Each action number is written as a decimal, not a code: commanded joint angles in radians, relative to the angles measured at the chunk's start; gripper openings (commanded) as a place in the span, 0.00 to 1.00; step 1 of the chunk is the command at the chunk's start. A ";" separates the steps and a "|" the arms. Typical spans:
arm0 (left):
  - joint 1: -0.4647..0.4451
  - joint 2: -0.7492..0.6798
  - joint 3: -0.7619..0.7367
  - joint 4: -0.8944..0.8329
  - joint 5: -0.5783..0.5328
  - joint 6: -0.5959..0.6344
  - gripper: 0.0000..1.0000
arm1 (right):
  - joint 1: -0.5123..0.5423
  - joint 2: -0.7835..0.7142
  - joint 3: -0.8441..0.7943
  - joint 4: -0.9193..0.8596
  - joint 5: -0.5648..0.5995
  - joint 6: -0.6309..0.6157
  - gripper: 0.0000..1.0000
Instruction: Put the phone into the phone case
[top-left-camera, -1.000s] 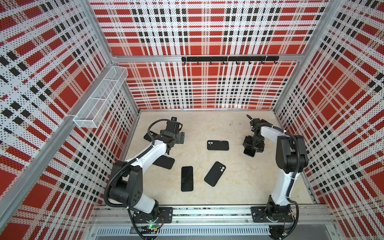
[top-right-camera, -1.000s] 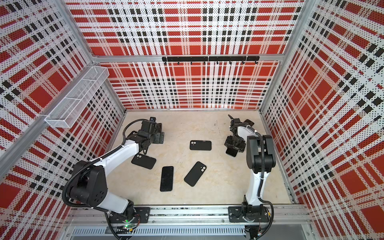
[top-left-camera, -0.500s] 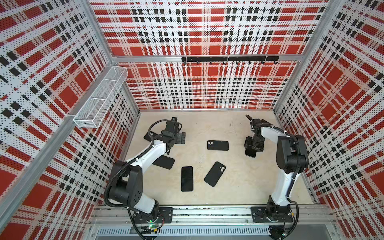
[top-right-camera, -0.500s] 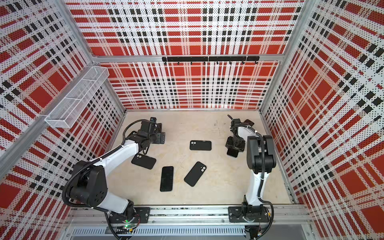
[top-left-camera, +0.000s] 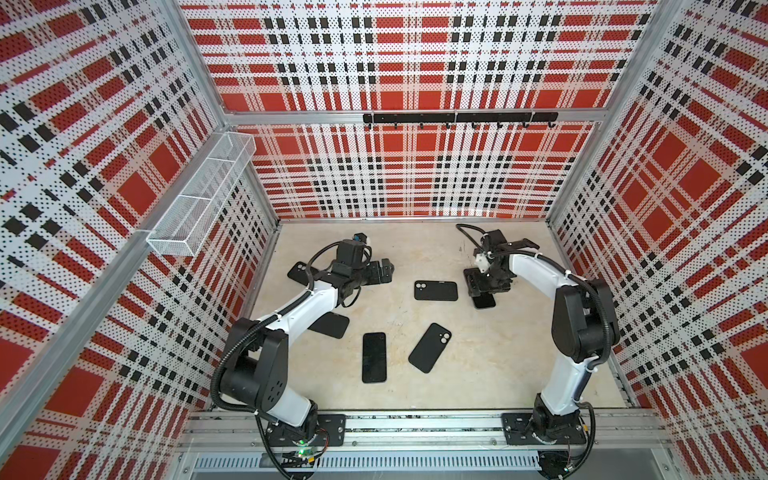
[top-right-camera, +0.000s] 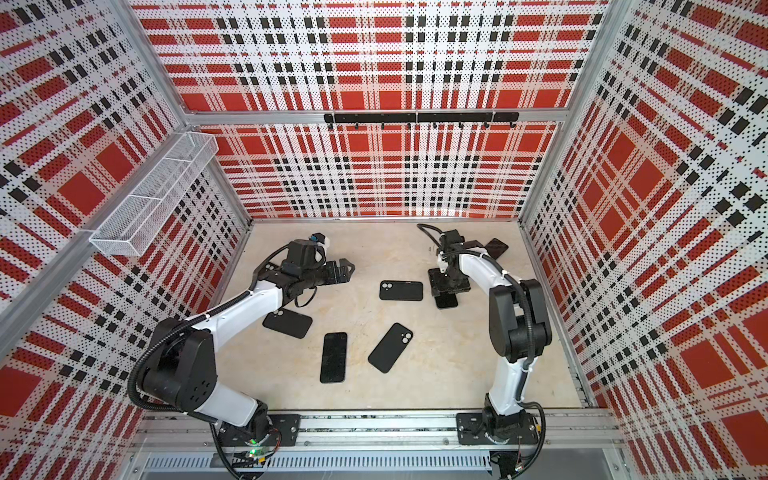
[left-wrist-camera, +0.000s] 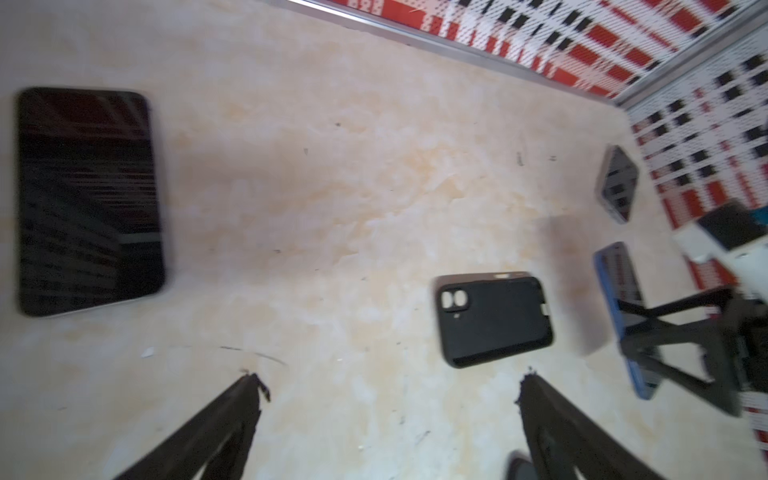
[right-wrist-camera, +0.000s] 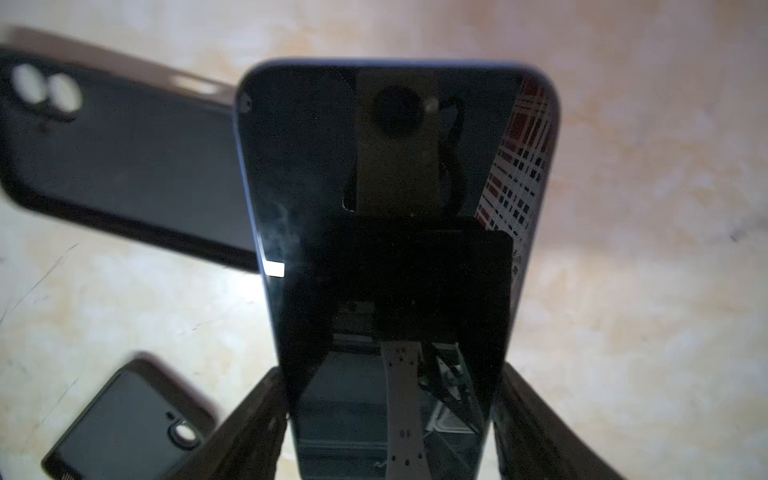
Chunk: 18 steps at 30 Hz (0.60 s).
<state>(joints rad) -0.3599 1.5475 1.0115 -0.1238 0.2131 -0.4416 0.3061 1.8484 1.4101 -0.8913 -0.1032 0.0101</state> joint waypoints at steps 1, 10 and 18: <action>-0.001 -0.009 -0.060 0.121 0.149 -0.141 0.96 | 0.083 -0.063 -0.025 0.076 -0.082 -0.277 0.29; 0.008 -0.067 -0.289 0.409 0.326 -0.302 0.88 | 0.166 -0.073 -0.055 0.134 -0.257 -0.733 0.13; -0.009 -0.094 -0.360 0.488 0.386 -0.330 0.77 | 0.200 -0.056 -0.022 0.103 -0.244 -0.926 0.10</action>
<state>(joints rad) -0.3618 1.4796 0.6689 0.2676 0.5373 -0.7406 0.4908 1.8118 1.3510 -0.7841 -0.3134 -0.7734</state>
